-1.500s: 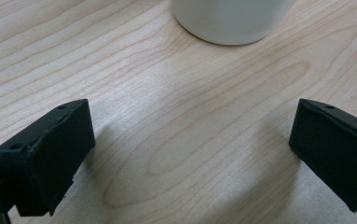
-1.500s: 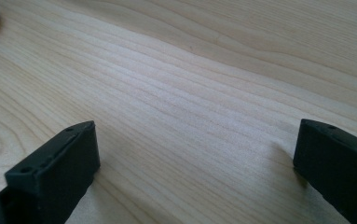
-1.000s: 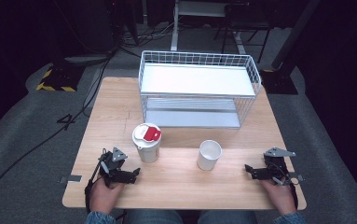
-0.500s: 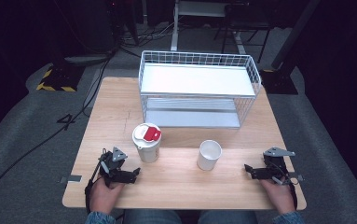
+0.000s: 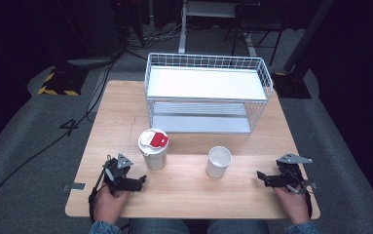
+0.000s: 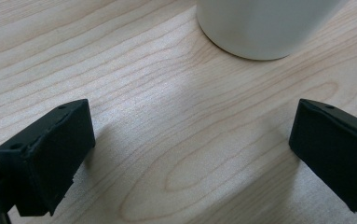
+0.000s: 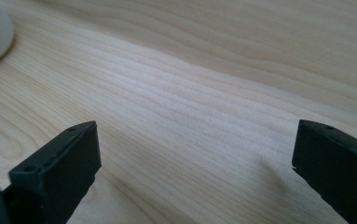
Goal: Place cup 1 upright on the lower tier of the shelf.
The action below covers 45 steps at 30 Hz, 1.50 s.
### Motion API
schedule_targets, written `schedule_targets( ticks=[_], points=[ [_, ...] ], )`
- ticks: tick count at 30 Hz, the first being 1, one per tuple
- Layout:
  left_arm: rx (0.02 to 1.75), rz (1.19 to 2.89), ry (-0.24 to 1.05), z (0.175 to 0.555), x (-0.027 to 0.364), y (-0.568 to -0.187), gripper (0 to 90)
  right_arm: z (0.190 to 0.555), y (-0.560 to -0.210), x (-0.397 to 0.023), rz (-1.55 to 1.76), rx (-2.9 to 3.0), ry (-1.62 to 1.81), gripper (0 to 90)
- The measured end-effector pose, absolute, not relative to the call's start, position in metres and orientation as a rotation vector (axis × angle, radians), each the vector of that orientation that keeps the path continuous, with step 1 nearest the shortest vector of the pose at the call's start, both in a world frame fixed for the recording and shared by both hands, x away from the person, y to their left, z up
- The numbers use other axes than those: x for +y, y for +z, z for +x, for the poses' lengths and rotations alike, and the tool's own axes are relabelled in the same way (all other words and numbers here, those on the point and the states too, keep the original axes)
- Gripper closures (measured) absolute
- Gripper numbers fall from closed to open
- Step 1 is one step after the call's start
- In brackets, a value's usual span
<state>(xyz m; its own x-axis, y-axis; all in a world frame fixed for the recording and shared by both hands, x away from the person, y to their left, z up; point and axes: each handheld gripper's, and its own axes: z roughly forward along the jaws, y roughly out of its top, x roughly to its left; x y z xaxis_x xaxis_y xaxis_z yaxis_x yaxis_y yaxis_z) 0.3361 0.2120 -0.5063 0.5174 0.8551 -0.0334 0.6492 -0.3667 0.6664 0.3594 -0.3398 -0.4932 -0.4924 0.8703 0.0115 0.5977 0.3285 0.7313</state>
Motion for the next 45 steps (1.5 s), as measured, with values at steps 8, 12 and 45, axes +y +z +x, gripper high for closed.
schedule_targets(
  ticks=[8,12,45],
  points=[
    [1.224,2.132,0.424,0.336,0.212,-0.506,0.6,0.348,-0.475,-0.333,1.219,2.246,1.075,1.2],
    [1.222,2.132,0.426,0.336,0.212,-0.506,0.6,0.342,-0.463,-0.322,1.144,2.262,1.156,0.9],
    [1.221,2.132,0.428,0.336,0.212,-0.506,0.6,0.358,-0.471,-0.215,0.895,2.481,1.264,1.4]
  ],
)
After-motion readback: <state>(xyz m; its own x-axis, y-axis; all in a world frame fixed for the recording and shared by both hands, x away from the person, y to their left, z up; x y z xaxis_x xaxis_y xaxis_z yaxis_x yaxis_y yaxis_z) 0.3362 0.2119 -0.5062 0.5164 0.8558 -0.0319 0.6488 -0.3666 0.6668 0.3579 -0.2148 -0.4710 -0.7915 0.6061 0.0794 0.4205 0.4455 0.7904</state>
